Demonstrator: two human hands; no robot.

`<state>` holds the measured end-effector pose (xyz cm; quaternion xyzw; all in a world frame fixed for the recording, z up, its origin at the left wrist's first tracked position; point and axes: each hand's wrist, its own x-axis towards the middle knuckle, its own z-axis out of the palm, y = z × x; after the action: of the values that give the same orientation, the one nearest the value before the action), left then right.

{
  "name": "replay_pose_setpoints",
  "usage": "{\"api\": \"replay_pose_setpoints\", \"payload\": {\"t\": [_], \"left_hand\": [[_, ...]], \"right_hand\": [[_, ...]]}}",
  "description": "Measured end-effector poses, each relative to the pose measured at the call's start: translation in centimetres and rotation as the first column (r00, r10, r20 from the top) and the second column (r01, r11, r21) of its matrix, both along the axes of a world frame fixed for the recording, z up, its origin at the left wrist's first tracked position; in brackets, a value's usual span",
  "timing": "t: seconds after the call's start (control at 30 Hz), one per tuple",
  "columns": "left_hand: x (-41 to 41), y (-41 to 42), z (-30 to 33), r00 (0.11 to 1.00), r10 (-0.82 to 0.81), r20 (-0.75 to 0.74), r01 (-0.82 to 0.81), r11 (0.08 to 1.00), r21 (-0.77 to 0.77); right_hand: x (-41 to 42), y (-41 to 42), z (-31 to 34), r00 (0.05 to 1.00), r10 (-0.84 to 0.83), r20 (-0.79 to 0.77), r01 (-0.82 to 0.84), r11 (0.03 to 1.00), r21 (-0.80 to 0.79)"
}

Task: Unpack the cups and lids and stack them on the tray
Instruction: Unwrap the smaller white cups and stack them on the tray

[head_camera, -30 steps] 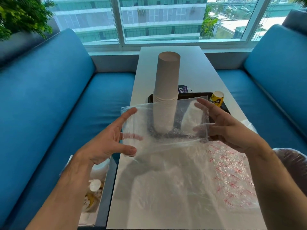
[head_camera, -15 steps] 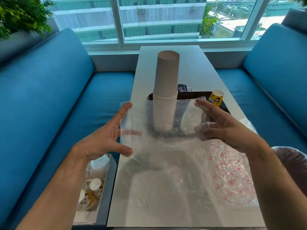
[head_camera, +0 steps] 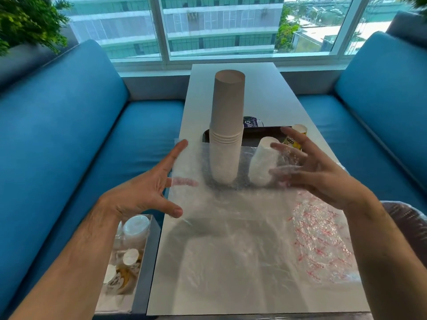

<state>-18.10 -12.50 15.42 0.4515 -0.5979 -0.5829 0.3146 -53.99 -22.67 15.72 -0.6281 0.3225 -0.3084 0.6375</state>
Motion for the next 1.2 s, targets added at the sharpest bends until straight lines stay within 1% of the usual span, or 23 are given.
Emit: {"api": "replay_pose_setpoints", "payload": {"t": [0.03, 0.07, 0.1, 0.13, 0.17, 0.2, 0.23, 0.27, 0.3, 0.33, 0.37, 0.43, 0.5, 0.6, 0.67, 0.73, 0.8, 0.9, 0.97, 1.03, 1.1, 1.2], "left_hand": [[-0.3, -0.2, 0.1, 0.999, -0.028, 0.024, 0.028, 1.0, -0.005], [-0.6, -0.5, 0.3, 0.998, -0.054, 0.039, 0.054, 0.999, -0.008], [-0.9, -0.8, 0.5, 0.995, -0.081, 0.052, 0.081, 0.997, -0.006], [-1.2, -1.2, 0.6, 0.991, -0.111, 0.067, 0.112, 0.994, -0.003], [-1.5, -1.6, 0.8, 0.986, -0.145, 0.088, 0.145, 0.989, 0.0], [-2.0, -2.1, 0.9, 0.977, -0.184, 0.11, 0.185, 0.983, 0.006], [-2.4, -2.6, 1.1, 0.967, -0.219, 0.132, 0.219, 0.976, 0.015], [-2.7, -3.1, 1.3, 0.955, -0.253, 0.151, 0.252, 0.967, 0.028], [-3.2, -3.5, 1.5, 0.942, -0.29, 0.169, 0.287, 0.957, 0.044], [-3.5, -3.9, 1.7, 0.93, -0.317, 0.187, 0.313, 0.948, 0.055], [-3.9, -4.2, 1.9, 0.92, -0.339, 0.197, 0.333, 0.941, 0.065], [-4.5, -4.8, 2.4, 0.91, -0.356, 0.212, 0.351, 0.934, 0.062], [-4.8, -5.3, 2.7, 0.918, -0.338, 0.207, 0.337, 0.941, 0.039], [-5.5, -5.9, 2.7, 0.962, -0.227, 0.152, 0.226, 0.974, 0.024], [-6.8, -6.6, 2.4, 0.978, -0.129, 0.163, 0.133, 0.991, -0.015], [-8.1, -7.6, 2.2, 0.98, -0.02, 0.196, 0.036, 0.996, -0.078], [-9.8, -8.4, 2.2, 0.977, 0.054, 0.205, -0.033, 0.994, -0.105], [-12.9, -9.7, 2.3, 0.97, 0.051, 0.239, -0.026, 0.994, -0.103], [-15.5, -10.8, 1.7, 0.947, 0.018, 0.322, 0.027, 0.991, -0.135], [-18.0, -12.1, 0.7, 0.915, -0.022, 0.404, 0.091, 0.984, -0.154], [-20.5, -13.5, -0.6, 0.881, -0.072, 0.468, 0.151, 0.979, -0.134], [-23.9, -15.2, -2.9, 0.811, -0.141, 0.567, 0.252, 0.96, -0.122]], "right_hand": [[0.0, -0.1, 0.3, 0.997, -0.071, 0.003, 0.071, 0.997, -0.017], [0.1, -0.4, 0.6, 0.988, -0.145, -0.046, 0.141, 0.987, -0.08], [0.2, -0.7, 0.8, 0.97, -0.206, -0.131, 0.185, 0.97, -0.161], [0.3, -1.0, 1.0, 0.946, -0.231, -0.229, 0.177, 0.956, -0.232], [0.7, -1.5, 1.1, 0.921, -0.212, -0.327, 0.122, 0.954, -0.275], [1.1, -1.8, 0.9, 0.892, -0.158, -0.424, 0.039, 0.96, -0.277], [1.7, -2.1, 0.6, 0.859, -0.07, -0.507, -0.057, 0.972, -0.23], [2.3, -2.5, 0.1, 0.824, 0.03, -0.565, -0.132, 0.981, -0.141], [2.7, -2.7, -0.5, 0.799, 0.117, -0.589, -0.173, 0.984, -0.039], [3.1, -2.9, -1.2, 0.777, 0.176, -0.604, -0.2, 0.979, 0.029], [3.2, -3.0, -2.0, 0.759, 0.2, -0.62, -0.22, 0.974, 0.045], [3.0, -2.7, -2.8, 0.748, 0.202, -0.633, -0.256, 0.967, 0.007], [2.1, -2.0, -2.6, 0.786, 0.208, -0.582, -0.256, 0.967, 0.0], [0.5, -0.7, -1.8, 0.858, 0.223, -0.462, -0.237, 0.971, 0.029], [-1.1, -0.2, -1.5, 0.897, 0.217, -0.386, -0.217, 0.975, 0.044], [-2.9, 0.2, -1.5, 0.933, 0.195, -0.302, -0.181, 0.981, 0.076], [-4.9, 0.4, -1.8, 0.964, 0.165, -0.209, -0.137, 0.981, 0.141], [-7.7, 0.8, -2.6, 0.984, 0.108, -0.143, -0.074, 0.972, 0.224], [-9.5, 1.2, -3.4, 0.984, 0.046, -0.174, -0.003, 0.971, 0.238], [-10.8, 1.9, -4.1, 0.963, -0.033, -0.269, 0.095, 0.97, 0.222], [-11.9, 2.4, -5.0, 0.918, -0.104, -0.383, 0.193, 0.961, 0.199], [-13.1, 3.0, -6.7, 0.822, -0.196, -0.535, 0.324, 0.933, 0.157]]}}
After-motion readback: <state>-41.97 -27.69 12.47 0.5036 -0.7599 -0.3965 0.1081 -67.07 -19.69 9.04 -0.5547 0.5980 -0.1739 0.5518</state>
